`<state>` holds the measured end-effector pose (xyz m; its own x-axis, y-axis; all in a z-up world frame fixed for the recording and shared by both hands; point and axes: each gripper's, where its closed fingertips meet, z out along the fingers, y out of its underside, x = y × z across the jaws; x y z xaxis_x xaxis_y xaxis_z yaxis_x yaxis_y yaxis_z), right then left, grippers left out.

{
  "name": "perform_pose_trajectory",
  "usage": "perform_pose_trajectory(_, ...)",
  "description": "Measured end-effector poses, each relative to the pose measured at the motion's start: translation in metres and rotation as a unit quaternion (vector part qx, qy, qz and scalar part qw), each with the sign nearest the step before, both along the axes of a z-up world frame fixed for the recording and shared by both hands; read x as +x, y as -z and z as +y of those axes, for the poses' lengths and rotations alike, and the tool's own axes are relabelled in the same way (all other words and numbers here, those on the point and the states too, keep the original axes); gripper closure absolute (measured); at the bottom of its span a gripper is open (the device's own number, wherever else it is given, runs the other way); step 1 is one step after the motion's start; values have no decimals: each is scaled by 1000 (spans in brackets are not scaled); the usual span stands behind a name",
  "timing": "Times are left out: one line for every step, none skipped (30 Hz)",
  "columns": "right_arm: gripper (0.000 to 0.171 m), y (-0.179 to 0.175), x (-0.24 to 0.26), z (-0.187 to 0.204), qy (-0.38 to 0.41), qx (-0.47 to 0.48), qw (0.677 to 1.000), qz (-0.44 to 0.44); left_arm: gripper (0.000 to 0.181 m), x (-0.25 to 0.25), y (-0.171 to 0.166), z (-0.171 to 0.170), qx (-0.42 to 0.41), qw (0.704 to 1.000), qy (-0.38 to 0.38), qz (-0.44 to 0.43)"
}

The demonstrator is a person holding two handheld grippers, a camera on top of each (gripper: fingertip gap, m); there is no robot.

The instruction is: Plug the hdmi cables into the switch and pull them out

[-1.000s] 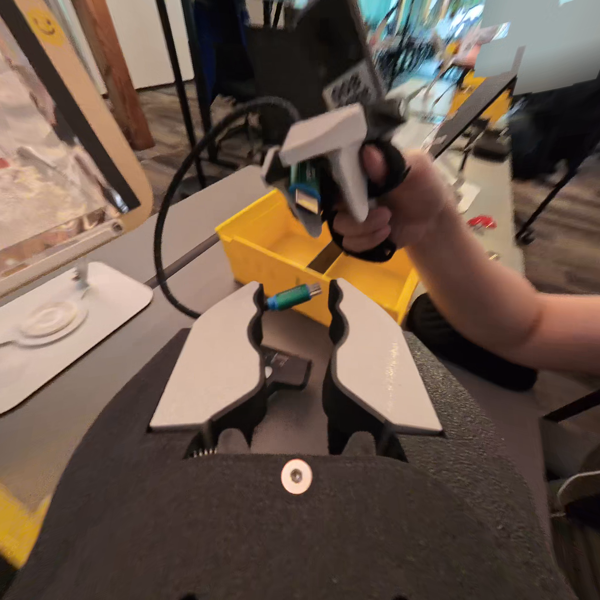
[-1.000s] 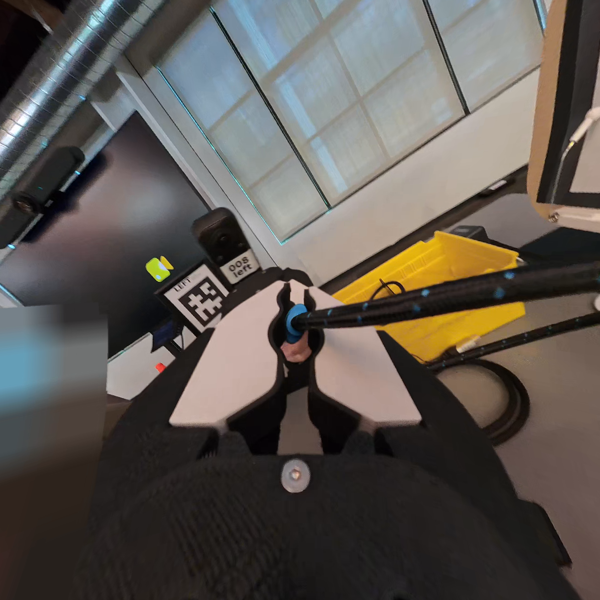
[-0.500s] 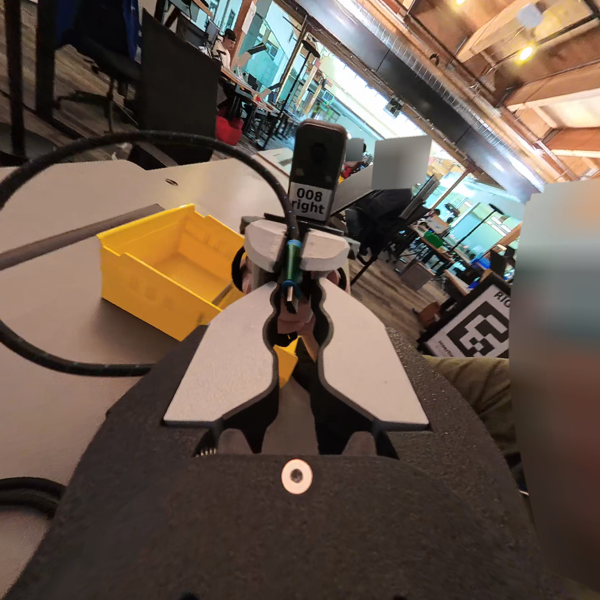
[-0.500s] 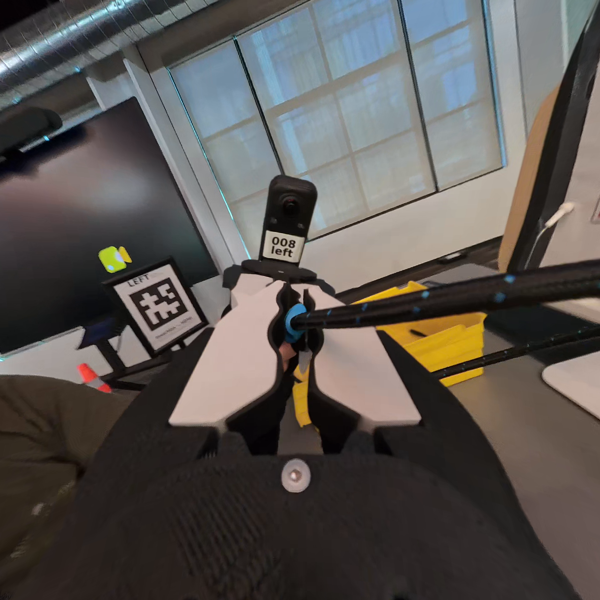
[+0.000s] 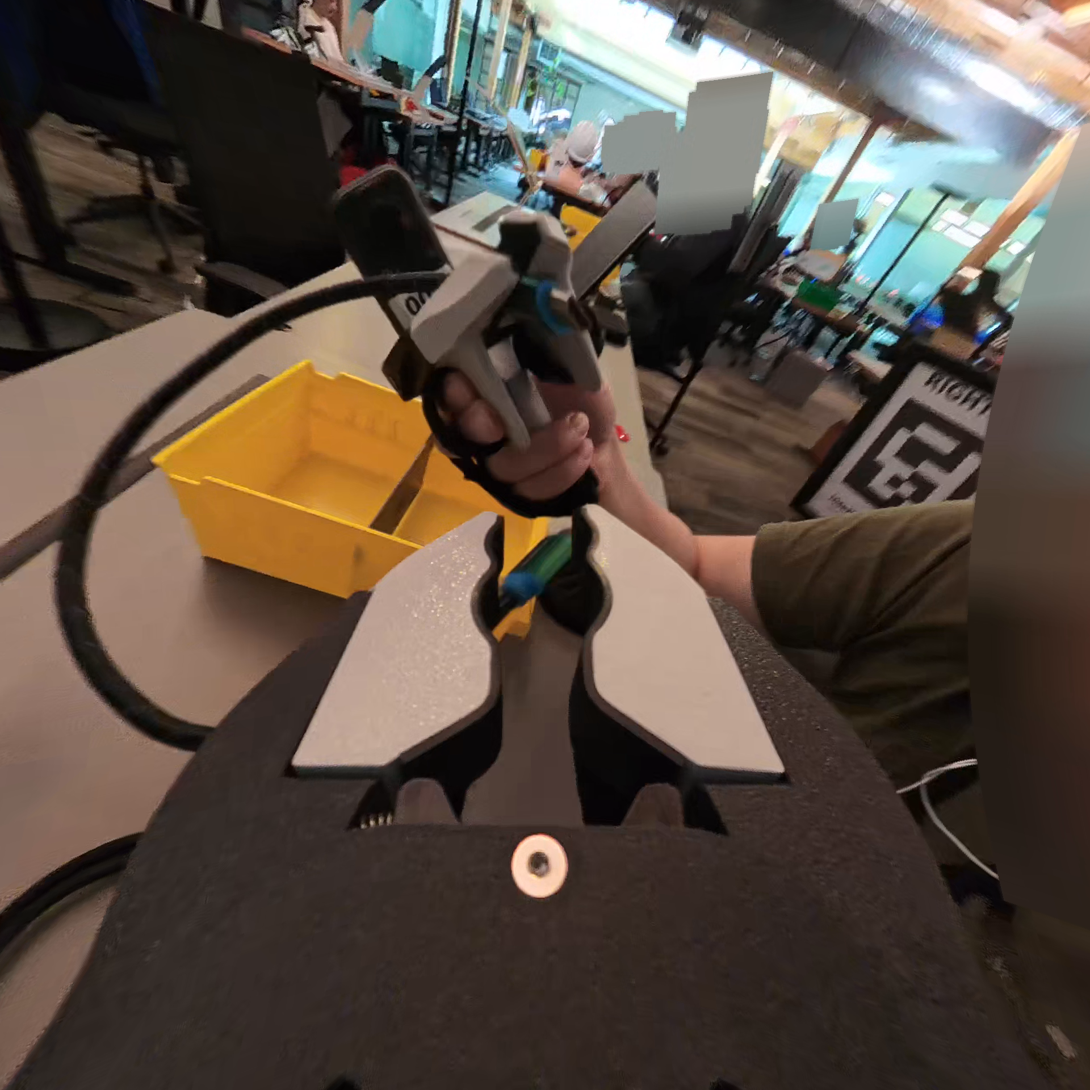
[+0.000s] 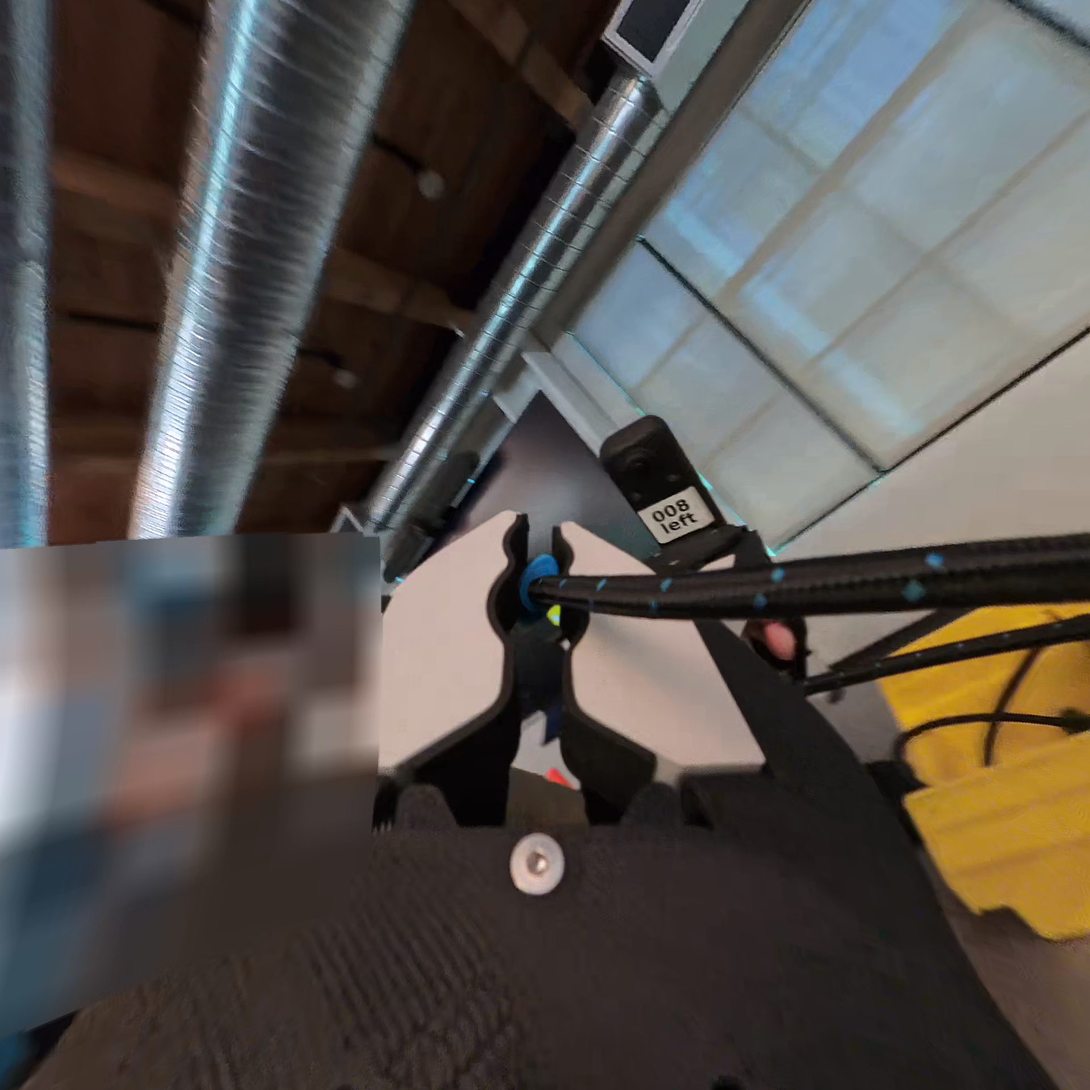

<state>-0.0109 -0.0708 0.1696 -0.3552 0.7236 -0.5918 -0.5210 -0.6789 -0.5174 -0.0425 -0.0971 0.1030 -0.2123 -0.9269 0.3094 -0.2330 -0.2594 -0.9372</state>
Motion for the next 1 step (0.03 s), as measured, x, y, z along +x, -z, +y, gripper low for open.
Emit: perform_pose_trajectory(164, 0, 1, 0, -8, -7, 1000, 7, 159, 1, -1, -2, 9, 1000, -4, 1)
